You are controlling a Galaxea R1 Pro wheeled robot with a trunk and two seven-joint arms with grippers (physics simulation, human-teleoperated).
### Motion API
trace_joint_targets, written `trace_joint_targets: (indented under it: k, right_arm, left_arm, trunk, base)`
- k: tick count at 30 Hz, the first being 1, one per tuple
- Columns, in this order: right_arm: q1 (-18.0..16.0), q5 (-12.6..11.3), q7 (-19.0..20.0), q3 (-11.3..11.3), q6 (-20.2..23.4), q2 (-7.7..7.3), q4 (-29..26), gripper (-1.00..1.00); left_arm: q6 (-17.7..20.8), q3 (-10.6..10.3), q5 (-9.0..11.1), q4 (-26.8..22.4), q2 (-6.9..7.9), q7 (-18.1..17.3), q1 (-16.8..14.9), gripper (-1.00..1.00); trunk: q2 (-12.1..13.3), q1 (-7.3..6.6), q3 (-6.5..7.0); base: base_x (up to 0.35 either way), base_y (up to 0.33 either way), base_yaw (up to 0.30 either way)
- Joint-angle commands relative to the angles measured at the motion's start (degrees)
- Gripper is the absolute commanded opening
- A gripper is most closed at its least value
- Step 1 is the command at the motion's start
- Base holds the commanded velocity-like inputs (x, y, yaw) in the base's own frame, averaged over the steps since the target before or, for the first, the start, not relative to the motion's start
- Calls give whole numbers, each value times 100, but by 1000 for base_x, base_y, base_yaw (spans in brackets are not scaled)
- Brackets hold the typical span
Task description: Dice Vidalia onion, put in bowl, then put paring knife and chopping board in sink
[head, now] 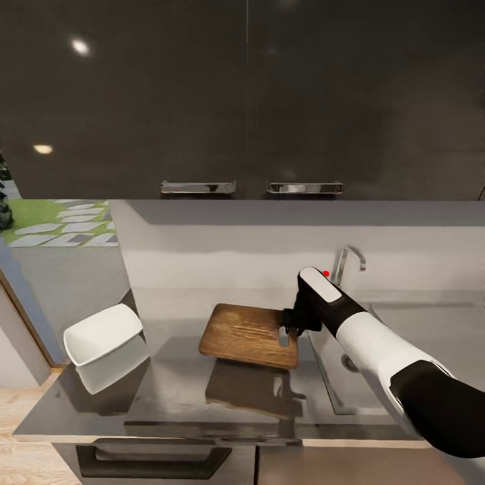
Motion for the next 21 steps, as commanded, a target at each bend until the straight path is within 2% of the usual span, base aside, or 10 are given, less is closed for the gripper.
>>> trace_joint_targets:
  k: [1, 10, 16, 19, 20, 21]
  right_arm:
    - [-8, -51, -35, 26, 31, -3, -7, -100]
    - [17, -71, 11, 37, 31, 3, 12, -100]
    - [191, -72, 25, 158, 31, 6, 46, -100]
    - [245, -72, 31, 454, 31, 6, 51, -100]
    - [254, -72, 32, 611, 31, 6, 52, -100]
    - [264, -72, 35, 860, 31, 6, 54, -100]
  left_arm:
    - [-14, 1, 3, -3, -2, 2, -1, 100]
    - [-14, 4, 3, -3, -4, -1, 1, 100]
    - [-13, 5, 3, -3, -4, 2, 0, 100]
    - [-14, 5, 3, -3, -4, 2, 1, 100]
    - [-12, 5, 3, -3, -4, 2, 1, 100]
    - [-10, 5, 3, -3, -4, 2, 3, 100]
  trunk:
    - [-13, 4, -13]
    - [-13, 4, -13]
    - [-13, 4, -13]
    - [-13, 4, -13]
    - [-13, 4, -13]
    - [-13, 4, -13]
  base:
    - [8, -11, 0]
    - [1, -1, 0]
    - [0, 0, 0]
    - [0, 0, 0]
    - [0, 0, 0]
    - [0, 0, 0]
